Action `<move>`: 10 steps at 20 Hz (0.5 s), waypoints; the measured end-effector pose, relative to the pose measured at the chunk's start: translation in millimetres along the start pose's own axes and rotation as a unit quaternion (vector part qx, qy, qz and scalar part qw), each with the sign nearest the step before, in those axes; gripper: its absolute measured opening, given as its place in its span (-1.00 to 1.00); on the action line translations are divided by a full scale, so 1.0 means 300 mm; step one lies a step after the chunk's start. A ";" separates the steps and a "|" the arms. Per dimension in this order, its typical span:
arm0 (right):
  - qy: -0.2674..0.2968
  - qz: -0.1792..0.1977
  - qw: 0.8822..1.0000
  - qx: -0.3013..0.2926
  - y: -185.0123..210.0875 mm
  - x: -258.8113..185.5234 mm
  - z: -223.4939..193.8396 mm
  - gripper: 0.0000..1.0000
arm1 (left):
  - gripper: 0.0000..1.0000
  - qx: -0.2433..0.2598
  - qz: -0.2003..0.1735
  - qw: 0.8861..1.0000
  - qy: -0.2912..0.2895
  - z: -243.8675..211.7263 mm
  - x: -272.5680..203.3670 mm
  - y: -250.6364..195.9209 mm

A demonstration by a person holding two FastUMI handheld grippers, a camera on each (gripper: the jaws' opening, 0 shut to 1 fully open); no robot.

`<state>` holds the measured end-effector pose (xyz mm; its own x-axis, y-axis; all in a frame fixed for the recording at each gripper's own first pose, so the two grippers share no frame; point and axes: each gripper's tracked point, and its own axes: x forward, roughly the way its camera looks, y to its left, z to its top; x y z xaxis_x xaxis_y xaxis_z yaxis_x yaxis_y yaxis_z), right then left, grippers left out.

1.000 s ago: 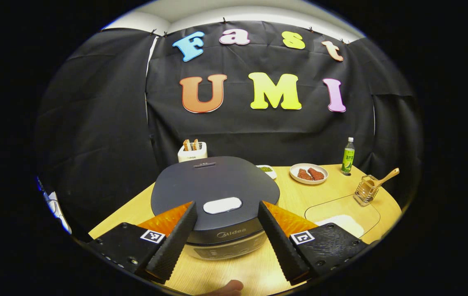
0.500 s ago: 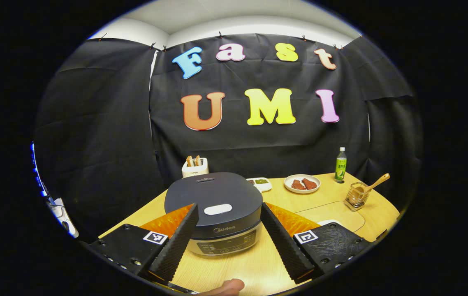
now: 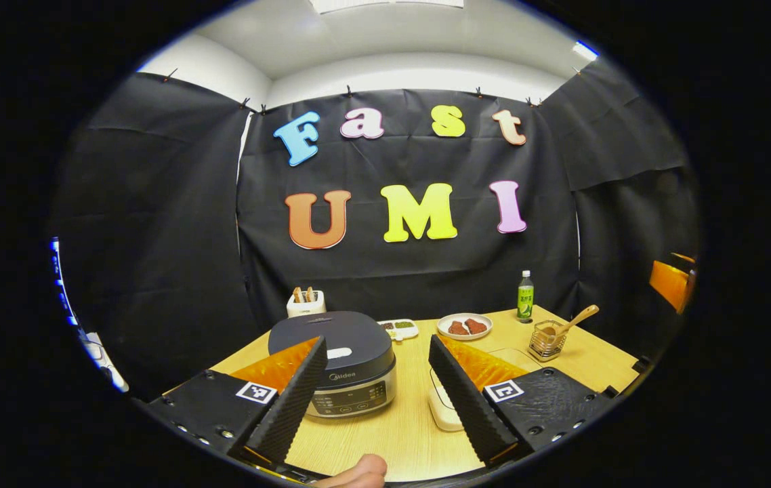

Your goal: Close the left gripper, press the button to open the rice cooker; take a wooden spoon from the chopstick holder with the right hand, scoop a spoonful of rice and pour it into the rice cooker, then put the wooden spoon back into the chopstick holder.

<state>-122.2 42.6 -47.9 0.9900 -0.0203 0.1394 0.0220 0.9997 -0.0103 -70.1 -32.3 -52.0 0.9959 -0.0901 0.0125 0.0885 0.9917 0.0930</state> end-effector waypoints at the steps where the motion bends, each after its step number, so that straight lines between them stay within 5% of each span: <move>1: -0.001 0.002 1.000 -0.003 0.005 -0.003 -0.001 1.00 | 0.92 -0.004 0.002 1.000 -0.007 0.014 -0.024 0.007; 10: -0.013 0.001 1.000 -0.021 0.035 -0.043 0.038 1.00 | 0.92 0.009 0.015 0.999 -0.046 0.112 -0.170 0.034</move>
<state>-136.2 53.4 -38.5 0.9861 -0.0180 0.1650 0.0269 0.9983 -0.0520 -120.7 -20.6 -18.2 0.9919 -0.0700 0.1064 0.0583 0.9923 0.1091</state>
